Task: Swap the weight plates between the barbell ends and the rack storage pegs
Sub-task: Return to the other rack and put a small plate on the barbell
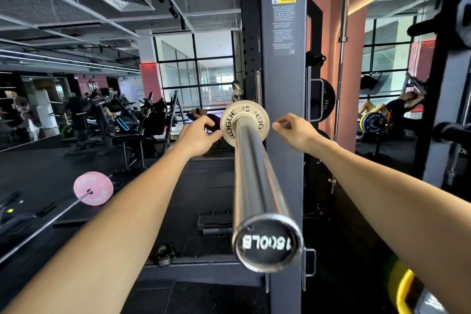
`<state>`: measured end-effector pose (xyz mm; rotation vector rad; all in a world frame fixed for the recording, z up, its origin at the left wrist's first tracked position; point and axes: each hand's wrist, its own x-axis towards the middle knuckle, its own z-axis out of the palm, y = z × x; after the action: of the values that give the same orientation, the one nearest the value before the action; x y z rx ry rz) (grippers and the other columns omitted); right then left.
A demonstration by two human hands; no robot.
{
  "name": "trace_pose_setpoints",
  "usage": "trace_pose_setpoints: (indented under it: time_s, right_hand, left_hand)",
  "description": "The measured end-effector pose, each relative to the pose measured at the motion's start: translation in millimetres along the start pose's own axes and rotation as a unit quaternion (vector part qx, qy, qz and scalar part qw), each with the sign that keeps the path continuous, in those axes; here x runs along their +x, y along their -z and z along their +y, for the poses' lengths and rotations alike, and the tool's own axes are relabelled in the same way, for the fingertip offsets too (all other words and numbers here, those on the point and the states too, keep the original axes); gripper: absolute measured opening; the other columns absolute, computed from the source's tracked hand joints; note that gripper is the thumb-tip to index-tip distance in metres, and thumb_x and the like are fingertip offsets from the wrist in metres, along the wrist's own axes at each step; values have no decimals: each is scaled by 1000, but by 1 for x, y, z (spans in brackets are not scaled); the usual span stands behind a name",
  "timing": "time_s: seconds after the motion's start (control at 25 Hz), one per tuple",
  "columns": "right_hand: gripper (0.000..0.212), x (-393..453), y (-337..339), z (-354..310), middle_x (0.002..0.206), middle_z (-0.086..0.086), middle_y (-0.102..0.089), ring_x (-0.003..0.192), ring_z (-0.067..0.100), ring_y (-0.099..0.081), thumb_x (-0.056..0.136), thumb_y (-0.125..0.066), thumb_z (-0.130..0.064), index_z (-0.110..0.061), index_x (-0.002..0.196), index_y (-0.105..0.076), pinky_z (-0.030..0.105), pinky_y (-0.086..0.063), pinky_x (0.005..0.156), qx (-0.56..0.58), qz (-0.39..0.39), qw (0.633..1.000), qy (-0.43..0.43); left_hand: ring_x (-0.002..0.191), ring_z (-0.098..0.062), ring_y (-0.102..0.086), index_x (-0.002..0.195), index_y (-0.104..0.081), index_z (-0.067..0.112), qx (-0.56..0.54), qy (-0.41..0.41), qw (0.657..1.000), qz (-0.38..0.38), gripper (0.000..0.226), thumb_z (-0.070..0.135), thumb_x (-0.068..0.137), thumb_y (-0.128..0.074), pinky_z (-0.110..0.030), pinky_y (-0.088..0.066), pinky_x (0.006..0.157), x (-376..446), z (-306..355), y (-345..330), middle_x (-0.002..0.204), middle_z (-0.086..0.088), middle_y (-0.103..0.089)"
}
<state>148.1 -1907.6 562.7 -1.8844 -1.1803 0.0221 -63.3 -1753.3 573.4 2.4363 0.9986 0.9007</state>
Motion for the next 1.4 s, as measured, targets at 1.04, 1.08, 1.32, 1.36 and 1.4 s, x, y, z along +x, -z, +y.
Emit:
trace_pose_setpoints:
  time_s: [1.04, 1.08, 1.32, 1.36, 1.4]
  right_hand:
    - [44, -249, -40, -91, 115, 9, -65, 99, 23, -59, 95, -53, -43, -11, 124, -57, 27, -42, 84, -54, -49, 997, -35]
    - [45, -253, -57, -102, 118, 8, -65, 96, 21, -58, 94, -53, -44, -12, 126, -57, 25, -41, 83, -41, -57, 997, -38]
    - [46, -260, -142, -188, 120, 6, -64, 109, 22, -58, 94, -54, -45, -15, 127, -55, 24, -39, 84, -17, -102, 995, 6]
    - [46, -259, -152, -198, 119, 6, -64, 108, 22, -58, 94, -53, -45, -14, 128, -55, 24, -39, 84, -19, -107, 994, 11]
    - [47, -256, -163, -207, 119, 5, -63, 108, 22, -58, 94, -53, -46, -14, 128, -55, 24, -39, 83, -23, -113, 993, 16]
  left_hand:
    - [121, -26, -48, 117, -54, 34, 29, 35, 994, -103, 47, 65, 81, -61, -39, -42, 96, -222, -55, 127, 133, -4, -51]
    - [122, -25, -47, 116, -54, 35, 32, 44, 993, -103, 47, 65, 81, -61, -39, -42, 97, -232, -69, 140, 133, -4, -52]
    - [113, -22, -55, 118, -57, 32, 30, 92, 993, -68, 49, 61, 80, -65, -32, -42, 89, -279, -156, 217, 125, -4, -60]
    - [110, -22, -56, 119, -57, 31, 30, 99, 993, -64, 48, 60, 81, -65, -32, -43, 88, -283, -167, 225, 123, -4, -61]
    - [107, -21, -57, 119, -56, 31, 32, 106, 992, -60, 49, 60, 81, -64, -33, -44, 88, -285, -177, 233, 120, -3, -61]
